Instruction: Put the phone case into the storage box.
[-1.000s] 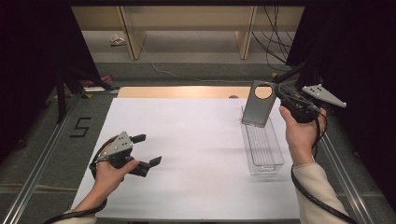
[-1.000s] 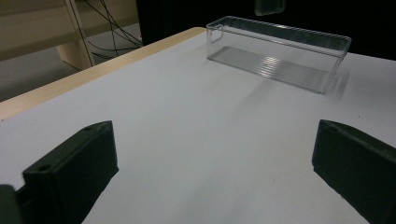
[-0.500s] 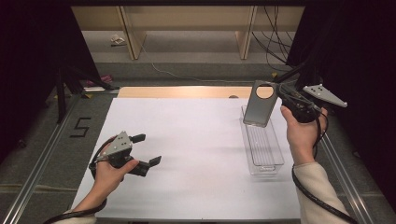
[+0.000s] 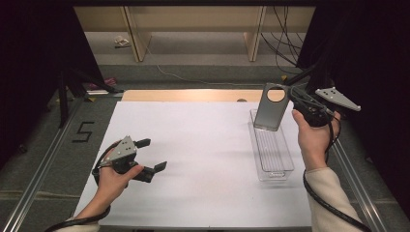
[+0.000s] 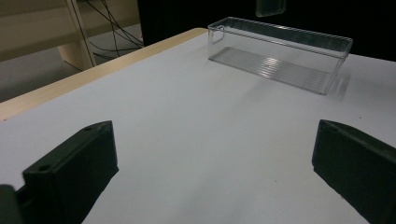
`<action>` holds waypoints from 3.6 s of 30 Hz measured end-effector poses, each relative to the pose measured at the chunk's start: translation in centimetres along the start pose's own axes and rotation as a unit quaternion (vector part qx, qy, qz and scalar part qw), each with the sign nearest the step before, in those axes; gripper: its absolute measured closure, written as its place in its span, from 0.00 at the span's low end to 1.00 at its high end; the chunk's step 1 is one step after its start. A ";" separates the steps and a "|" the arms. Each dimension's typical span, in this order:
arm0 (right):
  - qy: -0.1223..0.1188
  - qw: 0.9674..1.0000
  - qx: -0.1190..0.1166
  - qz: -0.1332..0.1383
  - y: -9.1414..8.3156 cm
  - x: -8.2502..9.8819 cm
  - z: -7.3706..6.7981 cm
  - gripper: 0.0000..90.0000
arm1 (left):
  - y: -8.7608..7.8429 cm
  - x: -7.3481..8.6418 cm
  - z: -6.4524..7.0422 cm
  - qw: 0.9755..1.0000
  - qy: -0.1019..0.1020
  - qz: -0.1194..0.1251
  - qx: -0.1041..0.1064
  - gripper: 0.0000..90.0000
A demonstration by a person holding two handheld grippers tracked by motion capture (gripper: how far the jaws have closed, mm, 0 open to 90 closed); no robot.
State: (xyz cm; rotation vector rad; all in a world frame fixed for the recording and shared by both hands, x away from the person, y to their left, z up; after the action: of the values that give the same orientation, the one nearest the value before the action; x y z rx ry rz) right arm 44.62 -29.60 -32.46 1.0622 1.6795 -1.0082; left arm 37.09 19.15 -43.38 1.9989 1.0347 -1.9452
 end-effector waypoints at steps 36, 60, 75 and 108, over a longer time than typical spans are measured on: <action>-0.010 1.000 0.008 0.000 0.1 -0.1 0.5 0.95 | 0.0 0.0 -0.1 1.000 -0.001 0.000 -0.001 0.00; -0.022 1.000 0.010 0.003 0.3 -0.2 0.8 0.95 | 0.0 0.1 -0.1 1.000 0.000 -0.001 0.000 0.00; -0.029 0.999 0.012 0.003 0.5 -0.2 0.9 0.94 | 0.1 0.1 -0.1 1.000 -0.001 -0.002 -0.001 0.00; -0.033 0.999 0.013 0.004 1.1 -0.3 1.1 0.94 | 0.1 0.2 -0.1 1.000 -0.001 -0.005 -0.001 0.00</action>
State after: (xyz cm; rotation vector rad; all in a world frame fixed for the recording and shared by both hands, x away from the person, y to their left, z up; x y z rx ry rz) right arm 45.98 -30.32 -32.67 1.0412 1.6123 -1.0516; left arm 37.19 19.25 -43.58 1.9951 1.0472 -1.9495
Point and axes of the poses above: each handheld gripper's, and its own axes: y roughly forward along the jaws, x roughly out of its underside, z roughly to its right, the point moved 2 cm from there along y, roughly forward along the jaws, and after that the axes turned 11 degrees about y, right-handed, at the moved point
